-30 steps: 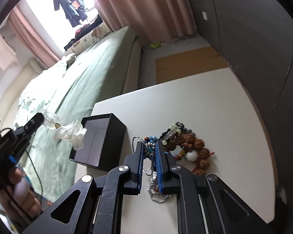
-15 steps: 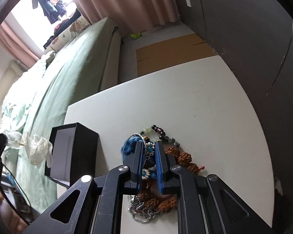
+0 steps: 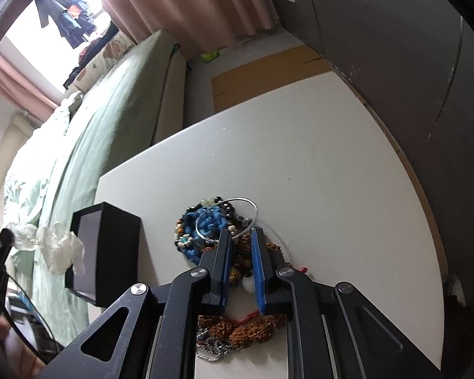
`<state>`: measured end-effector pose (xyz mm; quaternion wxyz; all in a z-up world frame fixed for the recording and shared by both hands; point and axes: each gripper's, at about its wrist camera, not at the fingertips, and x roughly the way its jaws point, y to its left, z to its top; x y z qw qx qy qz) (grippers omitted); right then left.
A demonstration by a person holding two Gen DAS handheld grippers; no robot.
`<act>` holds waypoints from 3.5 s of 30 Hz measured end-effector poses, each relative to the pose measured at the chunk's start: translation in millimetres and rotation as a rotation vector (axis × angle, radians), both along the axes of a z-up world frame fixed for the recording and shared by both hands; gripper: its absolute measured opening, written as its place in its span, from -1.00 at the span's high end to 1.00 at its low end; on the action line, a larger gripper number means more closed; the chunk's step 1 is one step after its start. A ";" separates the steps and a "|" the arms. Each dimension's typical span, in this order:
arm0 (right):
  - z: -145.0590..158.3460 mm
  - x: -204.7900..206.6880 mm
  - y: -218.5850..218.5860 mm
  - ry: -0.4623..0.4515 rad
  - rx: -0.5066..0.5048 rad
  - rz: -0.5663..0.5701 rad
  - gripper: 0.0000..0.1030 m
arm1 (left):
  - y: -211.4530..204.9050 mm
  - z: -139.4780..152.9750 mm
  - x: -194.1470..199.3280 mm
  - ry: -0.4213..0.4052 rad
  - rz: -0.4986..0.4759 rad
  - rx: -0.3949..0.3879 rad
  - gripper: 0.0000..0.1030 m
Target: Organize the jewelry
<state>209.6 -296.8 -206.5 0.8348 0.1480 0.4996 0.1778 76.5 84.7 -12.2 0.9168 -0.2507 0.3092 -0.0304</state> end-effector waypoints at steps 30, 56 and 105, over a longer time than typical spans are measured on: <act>-12.0 32.2 15.0 0.051 0.002 -0.024 -0.01 | -0.1 -1.1 0.5 0.004 0.008 0.021 0.99; 29.1 -15.9 114.6 -0.060 0.312 0.278 -0.23 | 11.7 -1.2 6.1 -0.008 0.068 -0.019 0.99; 31.8 -59.0 -100.7 -0.036 0.098 -0.113 -0.25 | -170.8 -92.5 17.4 0.261 -0.323 0.207 0.23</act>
